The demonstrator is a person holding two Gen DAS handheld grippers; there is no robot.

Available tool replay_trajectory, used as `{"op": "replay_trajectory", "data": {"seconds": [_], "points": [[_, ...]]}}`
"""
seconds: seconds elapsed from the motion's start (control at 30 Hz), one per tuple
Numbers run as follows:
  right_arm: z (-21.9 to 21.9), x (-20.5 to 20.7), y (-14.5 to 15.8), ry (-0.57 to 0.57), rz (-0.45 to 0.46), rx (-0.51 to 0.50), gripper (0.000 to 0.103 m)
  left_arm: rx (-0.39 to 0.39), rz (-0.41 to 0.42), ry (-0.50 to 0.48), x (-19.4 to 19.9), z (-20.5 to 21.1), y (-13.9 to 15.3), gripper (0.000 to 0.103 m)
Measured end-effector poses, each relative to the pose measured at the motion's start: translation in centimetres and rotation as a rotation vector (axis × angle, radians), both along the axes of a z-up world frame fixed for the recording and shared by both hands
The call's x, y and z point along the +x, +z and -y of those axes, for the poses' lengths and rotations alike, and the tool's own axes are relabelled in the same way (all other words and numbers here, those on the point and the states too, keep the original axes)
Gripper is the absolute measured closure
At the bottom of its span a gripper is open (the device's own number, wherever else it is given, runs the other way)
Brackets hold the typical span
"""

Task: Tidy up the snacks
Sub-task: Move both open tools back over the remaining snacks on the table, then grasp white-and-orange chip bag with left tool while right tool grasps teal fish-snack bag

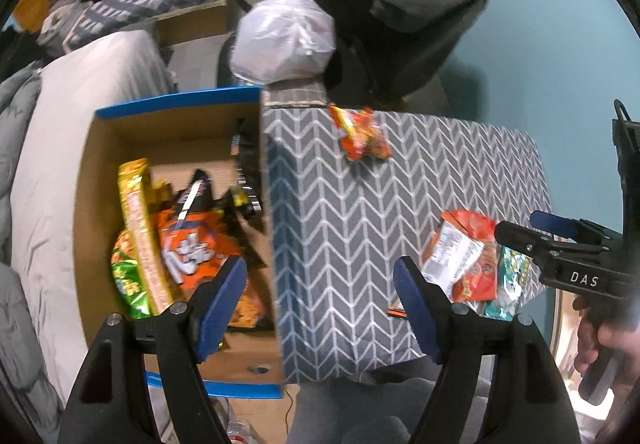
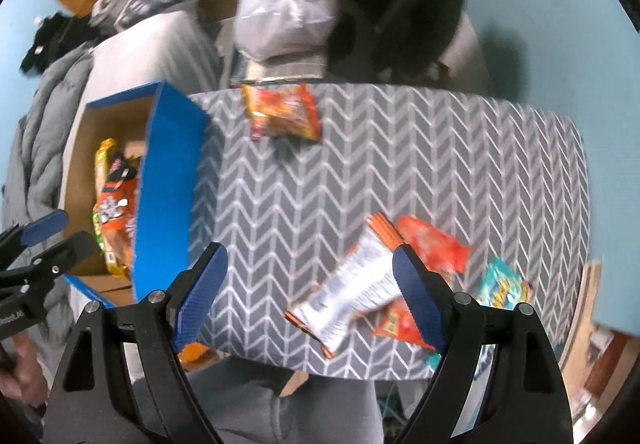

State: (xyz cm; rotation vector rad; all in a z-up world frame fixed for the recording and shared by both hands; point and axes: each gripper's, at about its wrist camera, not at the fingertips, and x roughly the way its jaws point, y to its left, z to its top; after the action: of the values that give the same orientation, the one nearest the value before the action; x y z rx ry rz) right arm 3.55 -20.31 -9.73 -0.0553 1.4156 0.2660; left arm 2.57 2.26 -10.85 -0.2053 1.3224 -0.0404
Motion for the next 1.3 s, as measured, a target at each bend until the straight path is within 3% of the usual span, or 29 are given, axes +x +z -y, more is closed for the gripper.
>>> {"op": "replay_trajectory", "data": {"seconds": [0.43, 0.87, 1.3], "points": [[11.4, -2.1, -1.6, -0.226, -0.045, -0.023, 0.017, -0.008, -0.040, -0.210, 2.2, 8.4, -1.5, 0.022], [21.5, -4.0, -8.3, -0.418, -0.146, -0.064, 0.017, -0.053, -0.151, -0.279, 3.2, 14.2, -6.5, 0.022], [24.8, -4.7, -14.0, -0.516, -0.230, -0.018, 0.017, -0.048, -0.190, -0.336, 3.4, 18.7, -10.8, 0.022]]}}
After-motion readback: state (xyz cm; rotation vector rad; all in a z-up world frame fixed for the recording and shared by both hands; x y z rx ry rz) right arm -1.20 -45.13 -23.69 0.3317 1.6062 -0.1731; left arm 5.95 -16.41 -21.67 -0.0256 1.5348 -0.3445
